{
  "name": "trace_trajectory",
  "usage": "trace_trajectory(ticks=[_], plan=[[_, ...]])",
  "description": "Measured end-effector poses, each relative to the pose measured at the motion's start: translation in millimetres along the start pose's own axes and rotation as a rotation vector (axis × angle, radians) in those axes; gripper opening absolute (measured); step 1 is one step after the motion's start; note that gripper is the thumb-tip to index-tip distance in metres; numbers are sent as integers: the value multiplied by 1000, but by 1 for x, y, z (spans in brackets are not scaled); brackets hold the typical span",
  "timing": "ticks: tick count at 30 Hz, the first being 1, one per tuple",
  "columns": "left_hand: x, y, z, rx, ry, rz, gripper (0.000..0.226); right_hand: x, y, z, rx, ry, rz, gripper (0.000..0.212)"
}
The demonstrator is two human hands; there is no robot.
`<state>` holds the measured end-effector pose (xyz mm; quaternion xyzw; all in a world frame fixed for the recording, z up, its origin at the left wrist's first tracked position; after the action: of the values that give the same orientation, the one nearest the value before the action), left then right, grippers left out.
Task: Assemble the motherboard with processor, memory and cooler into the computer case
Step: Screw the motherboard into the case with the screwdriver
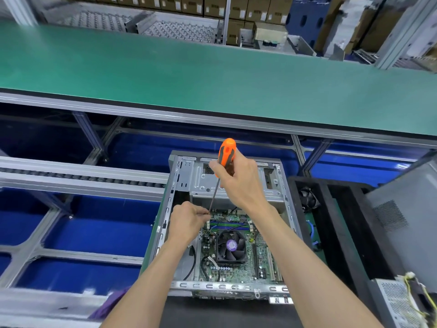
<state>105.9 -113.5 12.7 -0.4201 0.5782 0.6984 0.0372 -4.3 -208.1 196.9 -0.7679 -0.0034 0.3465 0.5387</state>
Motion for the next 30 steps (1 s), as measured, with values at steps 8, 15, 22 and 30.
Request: trace_trajectory(ticks=[8, 15, 22, 30], plan=[[6, -4, 0, -8, -40, -36, 17, 9, 5, -1, -15, -14, 54, 32], [7, -3, 1, -7, -35, -66, 19, 12, 8, -1, 3, -17, 49, 32], [4, -2, 3, -7, -13, -76, 19, 16, 5, 2, -1, -45, 70, 29], [8, -4, 6, -20, -42, -144, 21, 8, -17, 3, -132, 6, 292, 60]])
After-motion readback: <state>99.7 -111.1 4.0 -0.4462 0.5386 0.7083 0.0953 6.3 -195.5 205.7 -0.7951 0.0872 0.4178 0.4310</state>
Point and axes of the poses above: each hand's wrist, its own z-axis away from the middle knuckle, its own x-axis out of the palm, y = z × x, the point moved 10 cm from there along -z, towards the middle knuckle, and after that the axes turned 13 degrees about x, right-handed, at the moved point
